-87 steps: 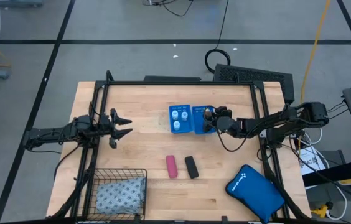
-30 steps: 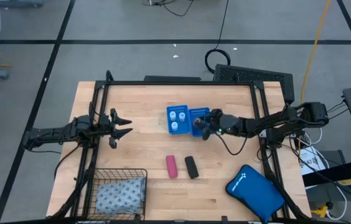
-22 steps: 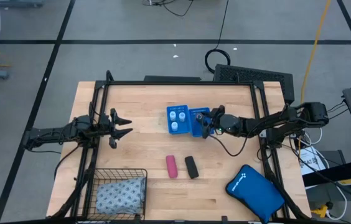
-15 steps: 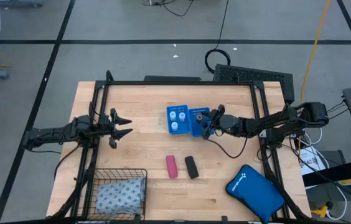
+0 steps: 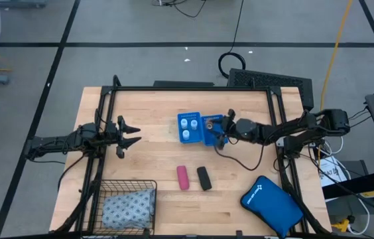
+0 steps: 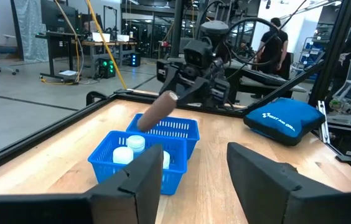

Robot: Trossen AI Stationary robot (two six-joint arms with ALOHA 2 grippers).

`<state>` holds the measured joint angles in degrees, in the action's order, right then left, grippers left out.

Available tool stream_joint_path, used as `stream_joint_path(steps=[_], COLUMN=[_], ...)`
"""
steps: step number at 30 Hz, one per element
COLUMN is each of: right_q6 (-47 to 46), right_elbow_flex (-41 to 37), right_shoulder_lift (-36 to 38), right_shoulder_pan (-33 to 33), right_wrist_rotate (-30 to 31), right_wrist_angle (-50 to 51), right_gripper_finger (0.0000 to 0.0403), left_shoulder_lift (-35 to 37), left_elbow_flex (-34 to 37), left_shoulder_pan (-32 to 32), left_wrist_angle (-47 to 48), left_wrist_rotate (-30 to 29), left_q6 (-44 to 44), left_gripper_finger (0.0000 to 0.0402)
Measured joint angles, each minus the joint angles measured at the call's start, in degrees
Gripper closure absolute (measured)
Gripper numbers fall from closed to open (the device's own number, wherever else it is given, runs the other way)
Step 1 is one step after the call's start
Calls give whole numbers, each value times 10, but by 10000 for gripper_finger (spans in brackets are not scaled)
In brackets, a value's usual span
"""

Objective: Pick & place medical supplies in basket/bin
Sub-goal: Put the brown bandage into the right blue bin

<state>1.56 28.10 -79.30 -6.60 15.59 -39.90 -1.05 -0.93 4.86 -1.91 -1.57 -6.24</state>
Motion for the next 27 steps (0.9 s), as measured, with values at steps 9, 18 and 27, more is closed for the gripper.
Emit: stream_joint_path(steps=[9, 18, 27], right_q6=[55, 62, 63], right_elbow_flex=[0, 0, 0], right_shoulder_lift=[0, 0, 0], right_shoulder_pan=[-18, -17, -17], right_wrist_rotate=[-53, -69, -69], right_wrist_angle=[37, 51, 50], right_gripper_finger=[233, 232, 232], left_shoulder_lift=[0, 0, 0], left_elbow_flex=[0, 0, 0], left_shoulder_pan=[0, 0, 0], left_wrist_angle=[0, 0, 0], left_wrist_rotate=[0, 0, 0], left_q6=[0, 0, 0], left_gripper_finger=[226, 212, 193])
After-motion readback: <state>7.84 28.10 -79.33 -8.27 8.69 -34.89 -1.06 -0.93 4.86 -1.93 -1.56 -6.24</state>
